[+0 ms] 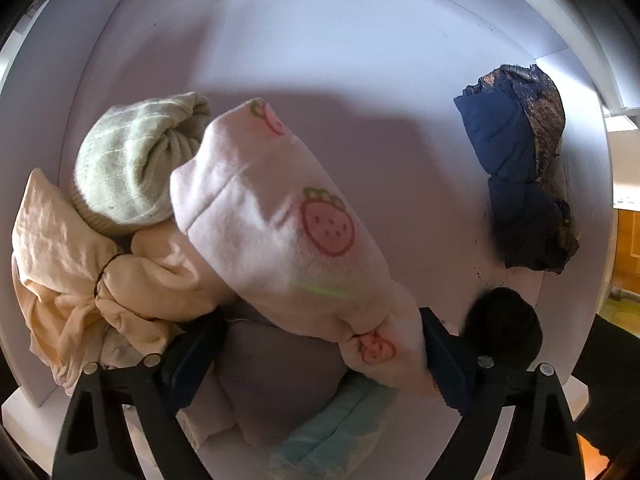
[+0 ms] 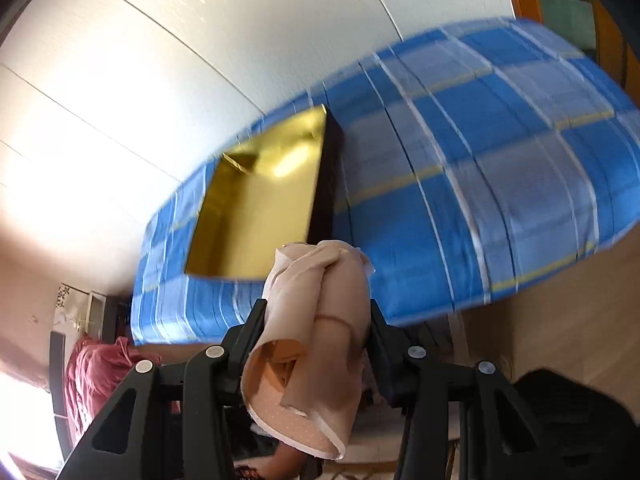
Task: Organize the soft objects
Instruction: 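Carry the peach cloth with the right gripper into the gold-lined box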
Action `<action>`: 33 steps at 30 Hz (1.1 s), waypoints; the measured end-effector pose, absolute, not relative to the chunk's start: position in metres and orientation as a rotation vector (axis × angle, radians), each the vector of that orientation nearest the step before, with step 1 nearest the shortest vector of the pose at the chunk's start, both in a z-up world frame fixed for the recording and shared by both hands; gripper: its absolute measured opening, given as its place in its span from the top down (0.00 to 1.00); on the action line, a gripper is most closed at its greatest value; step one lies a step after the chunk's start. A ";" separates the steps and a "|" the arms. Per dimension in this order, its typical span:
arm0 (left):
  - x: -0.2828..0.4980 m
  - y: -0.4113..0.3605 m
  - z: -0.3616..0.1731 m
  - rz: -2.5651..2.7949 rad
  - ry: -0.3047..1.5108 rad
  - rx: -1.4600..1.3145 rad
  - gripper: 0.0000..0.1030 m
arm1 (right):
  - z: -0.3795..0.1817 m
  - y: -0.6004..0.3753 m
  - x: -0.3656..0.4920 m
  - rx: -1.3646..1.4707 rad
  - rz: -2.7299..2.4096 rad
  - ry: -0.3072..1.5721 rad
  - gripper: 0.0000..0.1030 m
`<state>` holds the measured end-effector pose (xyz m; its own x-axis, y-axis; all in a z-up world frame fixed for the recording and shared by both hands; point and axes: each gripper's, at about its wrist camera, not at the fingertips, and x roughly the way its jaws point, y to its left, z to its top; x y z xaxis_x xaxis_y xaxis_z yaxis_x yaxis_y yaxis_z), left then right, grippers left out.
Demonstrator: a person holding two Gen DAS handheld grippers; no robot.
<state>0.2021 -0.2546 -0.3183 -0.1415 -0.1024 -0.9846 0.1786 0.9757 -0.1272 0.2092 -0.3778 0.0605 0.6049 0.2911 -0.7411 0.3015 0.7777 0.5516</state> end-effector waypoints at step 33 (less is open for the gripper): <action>0.184 -0.221 -0.296 -0.272 1.696 0.063 0.19 | 0.037 -0.319 0.409 0.405 -0.259 0.976 0.55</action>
<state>0.1836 -0.2214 -0.2961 -0.1460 -0.1152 -0.9826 0.1978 0.9697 -0.1430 0.4086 -0.3187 0.0365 0.5390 -0.0316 -0.8417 0.3895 0.8954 0.2158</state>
